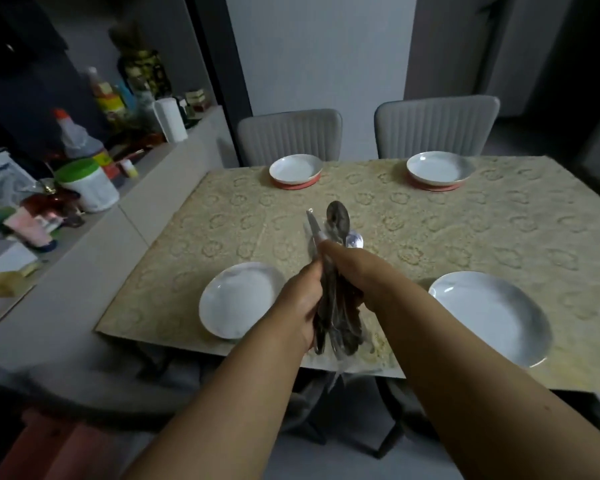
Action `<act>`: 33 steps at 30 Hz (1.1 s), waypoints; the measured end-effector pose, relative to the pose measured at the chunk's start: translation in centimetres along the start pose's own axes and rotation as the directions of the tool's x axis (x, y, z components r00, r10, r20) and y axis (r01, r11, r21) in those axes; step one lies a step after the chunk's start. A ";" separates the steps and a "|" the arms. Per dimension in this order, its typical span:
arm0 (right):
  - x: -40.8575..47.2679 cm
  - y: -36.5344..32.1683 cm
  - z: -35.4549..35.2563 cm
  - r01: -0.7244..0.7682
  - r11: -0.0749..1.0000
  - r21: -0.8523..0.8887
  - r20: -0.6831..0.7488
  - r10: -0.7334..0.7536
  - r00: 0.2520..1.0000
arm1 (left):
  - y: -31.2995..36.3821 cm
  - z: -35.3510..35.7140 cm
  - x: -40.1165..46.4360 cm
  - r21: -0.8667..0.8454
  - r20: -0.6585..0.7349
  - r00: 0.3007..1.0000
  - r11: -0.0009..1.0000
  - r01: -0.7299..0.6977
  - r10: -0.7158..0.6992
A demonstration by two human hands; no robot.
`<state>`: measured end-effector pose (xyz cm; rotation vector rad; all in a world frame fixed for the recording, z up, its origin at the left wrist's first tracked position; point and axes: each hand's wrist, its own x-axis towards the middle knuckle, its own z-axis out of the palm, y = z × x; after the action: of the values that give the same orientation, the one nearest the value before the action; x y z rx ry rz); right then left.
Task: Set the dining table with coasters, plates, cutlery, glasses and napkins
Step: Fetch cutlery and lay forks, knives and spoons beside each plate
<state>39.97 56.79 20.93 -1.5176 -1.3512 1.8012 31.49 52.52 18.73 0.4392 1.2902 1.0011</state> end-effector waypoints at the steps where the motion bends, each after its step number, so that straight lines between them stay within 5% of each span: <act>1: 1.1 0.1 -0.7 -0.001 0.999 0.041 -0.013 0.002 1.000 | 0.2 0.4 1.1 0.011 -0.001 1.000 1.000 0.005 -0.005; 14: 13.2 -0.1 -5.8 -0.004 0.984 0.180 -0.271 0.053 0.961 | 4.2 2.9 16.9 0.068 0.016 0.996 0.994 -0.084 0.083; 23: 24.3 1.2 -11.5 -0.123 0.962 0.244 -0.289 0.193 0.938 | 5.2 5.1 27.9 0.022 0.035 0.999 1.000 -0.022 0.021; 33: 33.8 3.1 -17.1 -0.132 0.982 0.136 -0.482 0.182 0.857 | 5.6 5.9 37.6 0.126 -0.009 1.000 0.992 -0.013 0.015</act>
<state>45.79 89.53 2.48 -1.9105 -0.8961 1.3954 33.23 87.35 2.63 0.5411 1.3651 0.9377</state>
